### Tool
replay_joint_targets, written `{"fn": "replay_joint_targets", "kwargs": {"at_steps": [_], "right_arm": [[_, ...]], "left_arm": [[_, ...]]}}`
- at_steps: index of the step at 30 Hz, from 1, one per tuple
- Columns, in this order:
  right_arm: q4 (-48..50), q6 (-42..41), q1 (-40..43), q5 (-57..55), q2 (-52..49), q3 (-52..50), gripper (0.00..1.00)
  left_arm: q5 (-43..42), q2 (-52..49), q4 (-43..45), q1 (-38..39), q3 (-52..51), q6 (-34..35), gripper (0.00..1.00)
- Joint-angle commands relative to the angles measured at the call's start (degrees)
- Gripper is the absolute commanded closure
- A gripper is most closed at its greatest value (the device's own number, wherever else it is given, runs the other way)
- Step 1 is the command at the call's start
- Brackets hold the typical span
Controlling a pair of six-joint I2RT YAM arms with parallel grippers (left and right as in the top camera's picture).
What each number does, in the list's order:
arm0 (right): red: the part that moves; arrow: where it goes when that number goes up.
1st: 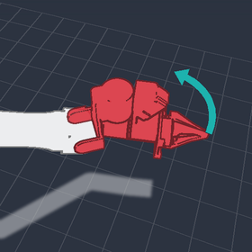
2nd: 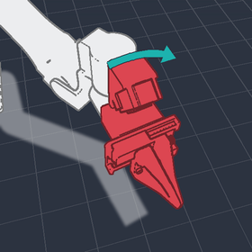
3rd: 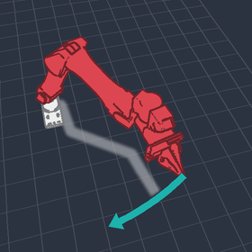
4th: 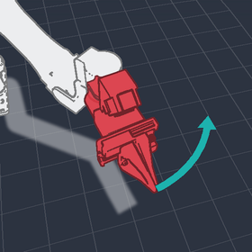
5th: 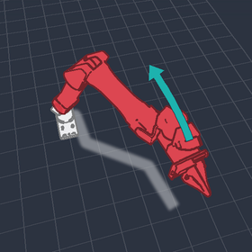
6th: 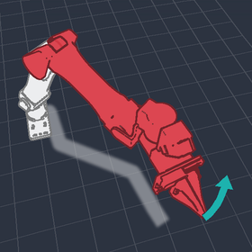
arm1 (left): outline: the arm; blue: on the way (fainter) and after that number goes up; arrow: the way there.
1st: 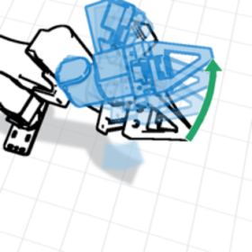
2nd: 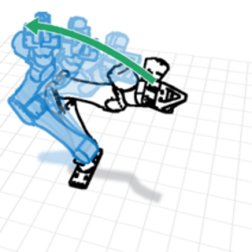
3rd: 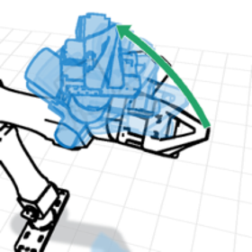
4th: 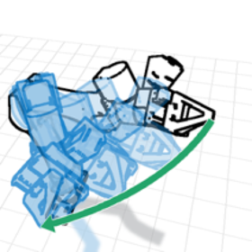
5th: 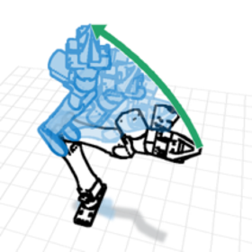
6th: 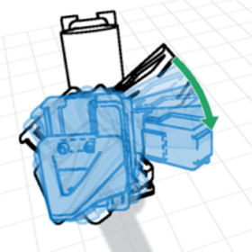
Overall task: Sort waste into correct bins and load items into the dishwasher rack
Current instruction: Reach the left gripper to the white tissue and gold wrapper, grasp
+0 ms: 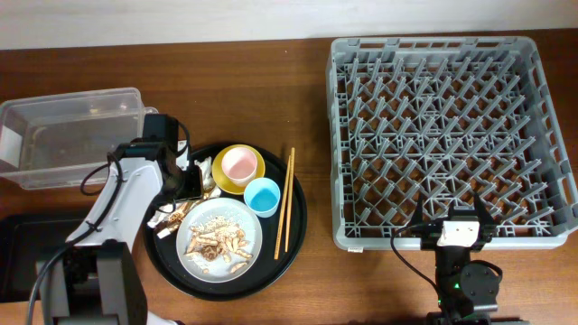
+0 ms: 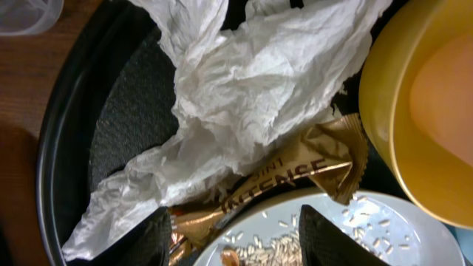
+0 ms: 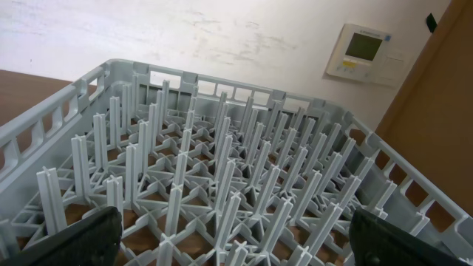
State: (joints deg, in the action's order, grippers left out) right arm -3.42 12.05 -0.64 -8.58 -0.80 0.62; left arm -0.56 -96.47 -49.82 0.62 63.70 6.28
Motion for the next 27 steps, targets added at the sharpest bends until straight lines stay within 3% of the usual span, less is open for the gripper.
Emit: {"fn": "replay_joint_targets", "kwargs": {"at_steps": [1, 6, 9, 14, 16, 22, 24, 27], "right_arm": [[-0.3, -0.1, 0.4, -0.9, 0.3, -0.3, 0.02], [-0.3, -0.1, 0.4, -0.9, 0.3, -0.3, 0.02], [-0.3, -0.1, 0.4, -0.9, 0.3, -0.3, 0.01], [-0.3, -0.1, 0.4, -0.9, 0.3, -0.3, 0.02], [-0.3, -0.1, 0.4, -0.9, 0.3, -0.3, 0.02], [-0.3, -0.1, 0.4, -0.9, 0.3, -0.3, 0.02], [-0.3, -0.1, 0.4, -0.9, 0.3, -0.3, 0.02], [-0.3, -0.1, 0.4, -0.9, 0.3, -0.3, 0.02]], "left_arm": [[0.8, -1.7, 1.4, -0.2, 0.0, 0.3, 0.48], [0.7, -4.1, 2.7, -0.2, -0.1, 0.1, 0.58], [0.8, -4.5, 2.9, -0.2, -0.3, 0.1, 0.58], [0.5, -4.5, 2.4, -0.3, -0.3, 0.1, 0.92], [0.3, -4.5, 1.9, -0.3, -0.3, 0.1, 1.00], [0.4, -4.4, -2.4, -0.3, 3.3, 0.1, 1.00], [0.9, -4.3, -2.6, -0.3, 3.5, 0.1, 0.70], [1.0, -4.5, -2.8, -0.3, 3.2, -0.9, 0.56]]}}
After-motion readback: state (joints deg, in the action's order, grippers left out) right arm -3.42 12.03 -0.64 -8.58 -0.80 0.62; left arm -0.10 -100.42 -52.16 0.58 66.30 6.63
